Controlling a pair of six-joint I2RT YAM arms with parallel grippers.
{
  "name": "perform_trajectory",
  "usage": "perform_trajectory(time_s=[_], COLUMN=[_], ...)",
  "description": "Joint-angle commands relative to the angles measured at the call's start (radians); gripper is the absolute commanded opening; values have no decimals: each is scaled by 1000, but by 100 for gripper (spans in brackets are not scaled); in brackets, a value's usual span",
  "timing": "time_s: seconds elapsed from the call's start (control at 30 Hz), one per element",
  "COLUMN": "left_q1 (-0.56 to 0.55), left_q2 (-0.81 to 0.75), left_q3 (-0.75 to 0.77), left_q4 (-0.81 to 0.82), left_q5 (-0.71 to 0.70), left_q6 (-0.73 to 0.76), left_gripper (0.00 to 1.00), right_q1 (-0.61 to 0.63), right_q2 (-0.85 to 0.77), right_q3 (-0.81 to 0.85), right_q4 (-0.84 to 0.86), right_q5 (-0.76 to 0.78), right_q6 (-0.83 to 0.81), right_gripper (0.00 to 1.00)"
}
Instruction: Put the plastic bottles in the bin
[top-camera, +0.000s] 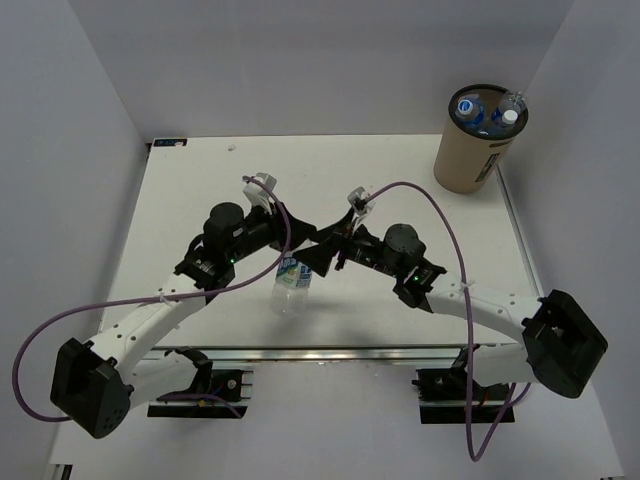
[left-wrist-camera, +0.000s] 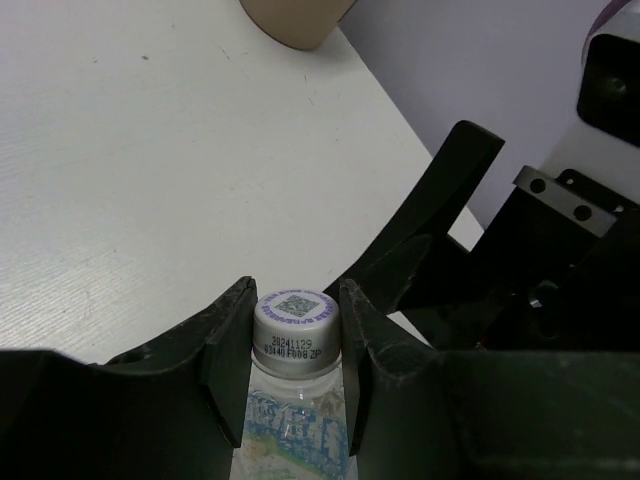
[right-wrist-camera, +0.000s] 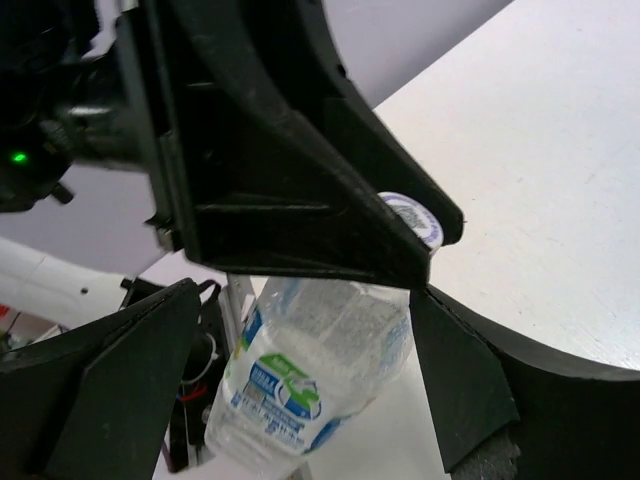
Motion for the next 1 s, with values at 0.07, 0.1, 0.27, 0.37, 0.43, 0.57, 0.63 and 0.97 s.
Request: perform_trajectory(time_s=[0.07, 0.1, 0.27, 0.37, 0.43, 0.57, 0.63, 0.97], left_q1=[-44, -46, -49, -50, -50, -50, -50, -50], left_q2=[-18, -23, -40, -46, -52, -64, -64, 29], left_q3=[35, 32, 22, 27, 28, 33, 41, 189], left_q4=[2, 5, 30, 36, 34, 21, 18, -143], left_q5=[-61, -69, -73, -66, -64, -81, -89, -249], left_q6=[-1, -4, -28, -30, -31, -24, -24, -4], left_gripper=[0, 0, 0, 0, 0, 0, 0, 98], right_q1=[28, 29, 34, 35, 35, 35, 35, -41], right_q2=[45, 57, 81, 88, 88, 69, 58, -31], right_q3=[36, 48, 50, 45, 39, 25, 19, 48], right_q4=[70, 52, 56, 59, 73, 99, 93, -112], right_q5=[118, 121, 83, 66, 52, 37, 55, 219], right_q6=[6, 6, 3, 0, -7, -10, -12, -58], right_gripper=[89, 89, 89, 87, 76, 37, 21, 10])
